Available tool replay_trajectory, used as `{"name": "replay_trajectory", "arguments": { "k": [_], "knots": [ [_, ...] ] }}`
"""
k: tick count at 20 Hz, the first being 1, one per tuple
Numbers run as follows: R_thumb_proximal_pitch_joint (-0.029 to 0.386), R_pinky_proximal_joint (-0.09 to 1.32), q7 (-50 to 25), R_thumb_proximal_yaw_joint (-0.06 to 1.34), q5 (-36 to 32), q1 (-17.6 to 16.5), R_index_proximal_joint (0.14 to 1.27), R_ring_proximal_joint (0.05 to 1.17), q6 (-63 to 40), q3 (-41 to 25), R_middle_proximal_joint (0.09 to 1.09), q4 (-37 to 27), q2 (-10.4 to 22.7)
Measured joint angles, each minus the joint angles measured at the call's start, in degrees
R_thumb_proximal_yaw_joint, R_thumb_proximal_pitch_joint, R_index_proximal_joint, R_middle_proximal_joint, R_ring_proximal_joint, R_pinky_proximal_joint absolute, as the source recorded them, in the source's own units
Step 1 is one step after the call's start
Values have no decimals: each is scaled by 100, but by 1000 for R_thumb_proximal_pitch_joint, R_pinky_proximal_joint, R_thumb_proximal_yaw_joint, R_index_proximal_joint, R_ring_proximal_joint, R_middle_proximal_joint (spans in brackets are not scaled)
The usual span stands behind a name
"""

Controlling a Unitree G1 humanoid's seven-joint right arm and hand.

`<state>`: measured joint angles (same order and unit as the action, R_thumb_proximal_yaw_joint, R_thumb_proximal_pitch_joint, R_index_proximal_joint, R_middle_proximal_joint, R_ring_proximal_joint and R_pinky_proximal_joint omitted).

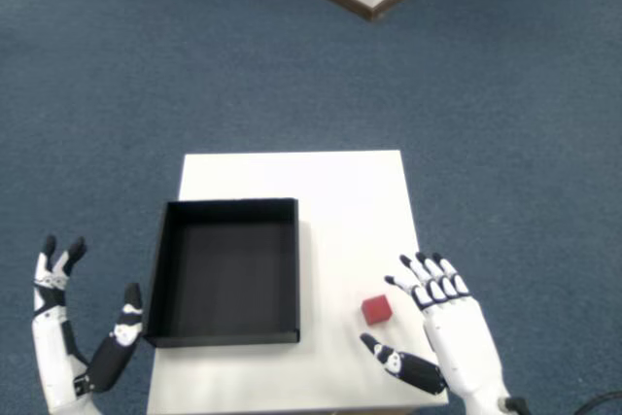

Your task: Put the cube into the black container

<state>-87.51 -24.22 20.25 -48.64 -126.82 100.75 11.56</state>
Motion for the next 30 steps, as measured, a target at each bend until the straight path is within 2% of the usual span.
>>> {"name": "replay_trajectory", "arguments": {
  "k": [6,15,25,30],
  "knots": [
    [-10,-10,-72,469,5,-109,477,160,-250,-70,171,859,-378],
    [-10,-19,142,509,-38,-169,481,149,-761,-117,168,1537,-403],
    [-12,-24,709,530,-158,-315,483,149,-905,-92,170,1587,-412],
    [-13,-27,926,530,-256,-417,483,151,-732,35,172,1298,-413]
  ]
}}
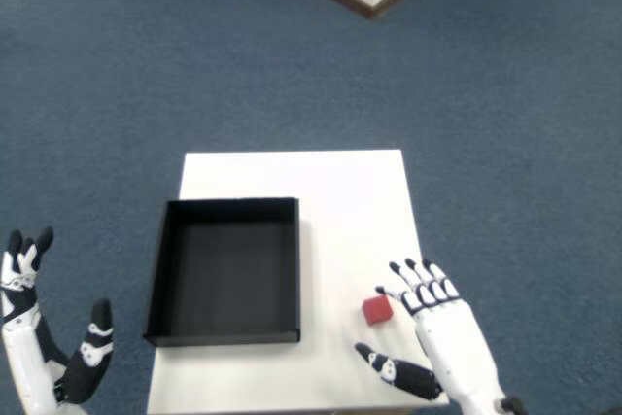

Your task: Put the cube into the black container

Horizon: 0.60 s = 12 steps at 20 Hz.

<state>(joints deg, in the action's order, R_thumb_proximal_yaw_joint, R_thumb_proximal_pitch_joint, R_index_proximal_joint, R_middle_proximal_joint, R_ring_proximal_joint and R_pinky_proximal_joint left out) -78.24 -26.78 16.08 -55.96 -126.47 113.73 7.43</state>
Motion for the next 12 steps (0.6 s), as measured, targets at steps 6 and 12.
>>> {"name": "replay_trajectory", "arguments": {
  "k": [6,12],
  "knots": [
    [-13,-33,131,526,-109,-3,480,152,123,94,173,-32,4],
    [-12,-41,581,550,-228,192,470,143,248,338,168,-259,110]
  ]
}}
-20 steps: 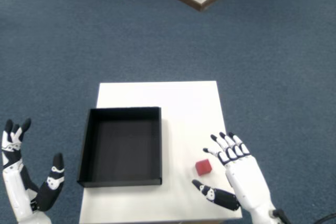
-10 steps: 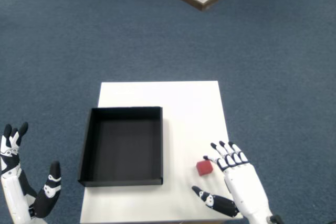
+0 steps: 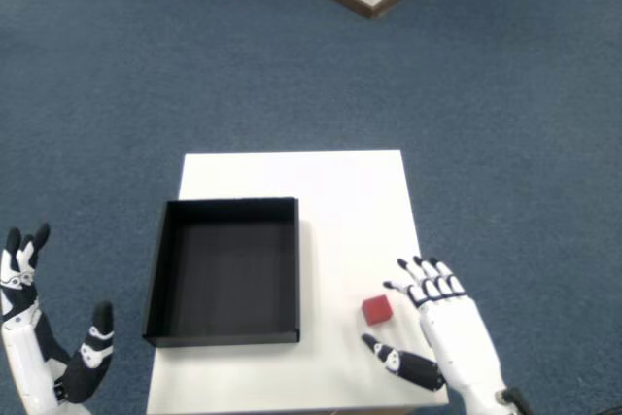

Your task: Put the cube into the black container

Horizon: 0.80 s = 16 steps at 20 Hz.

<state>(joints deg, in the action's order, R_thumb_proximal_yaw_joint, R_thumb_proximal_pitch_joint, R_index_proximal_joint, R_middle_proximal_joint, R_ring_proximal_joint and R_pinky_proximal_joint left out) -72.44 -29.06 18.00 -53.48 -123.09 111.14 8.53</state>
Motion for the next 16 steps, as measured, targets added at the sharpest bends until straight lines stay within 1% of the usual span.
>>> {"name": "replay_trajectory", "arguments": {
  "k": [3,5,11,16],
  "knots": [
    [-12,-46,242,548,-25,156,458,137,96,145,164,-222,109],
    [-12,-49,250,542,-89,216,451,134,119,218,163,-346,182],
    [-13,-54,441,526,-158,402,440,126,120,269,161,-444,208],
    [-13,-55,539,519,-211,429,438,124,187,299,160,-657,228]
  ]
}}
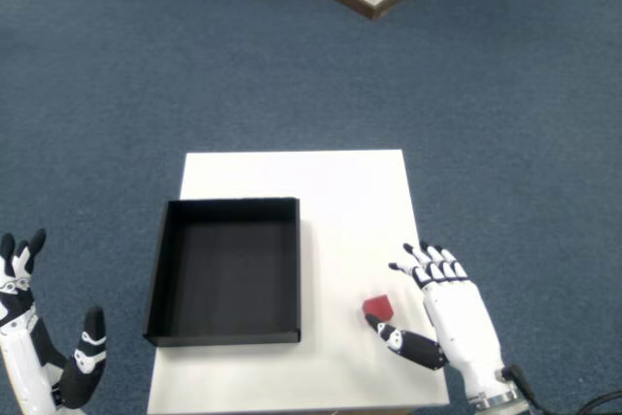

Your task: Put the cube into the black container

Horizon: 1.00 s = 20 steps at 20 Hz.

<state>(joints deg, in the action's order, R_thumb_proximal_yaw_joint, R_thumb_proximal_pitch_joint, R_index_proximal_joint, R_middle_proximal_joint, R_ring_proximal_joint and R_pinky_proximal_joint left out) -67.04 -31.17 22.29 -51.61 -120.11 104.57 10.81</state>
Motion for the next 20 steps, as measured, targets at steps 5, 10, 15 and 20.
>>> {"name": "replay_trajectory", "arguments": {
  "k": [5,10,15,20],
  "knots": [
    [-13,-54,104,518,-1,108,437,126,136,11,161,-225,47],
    [-14,-53,265,512,-5,182,431,128,424,13,161,-538,142],
    [-15,-53,333,513,-6,183,431,130,638,14,162,-846,247],
    [-16,-53,517,513,-6,316,431,129,912,17,162,-1174,285]
  ]
}}
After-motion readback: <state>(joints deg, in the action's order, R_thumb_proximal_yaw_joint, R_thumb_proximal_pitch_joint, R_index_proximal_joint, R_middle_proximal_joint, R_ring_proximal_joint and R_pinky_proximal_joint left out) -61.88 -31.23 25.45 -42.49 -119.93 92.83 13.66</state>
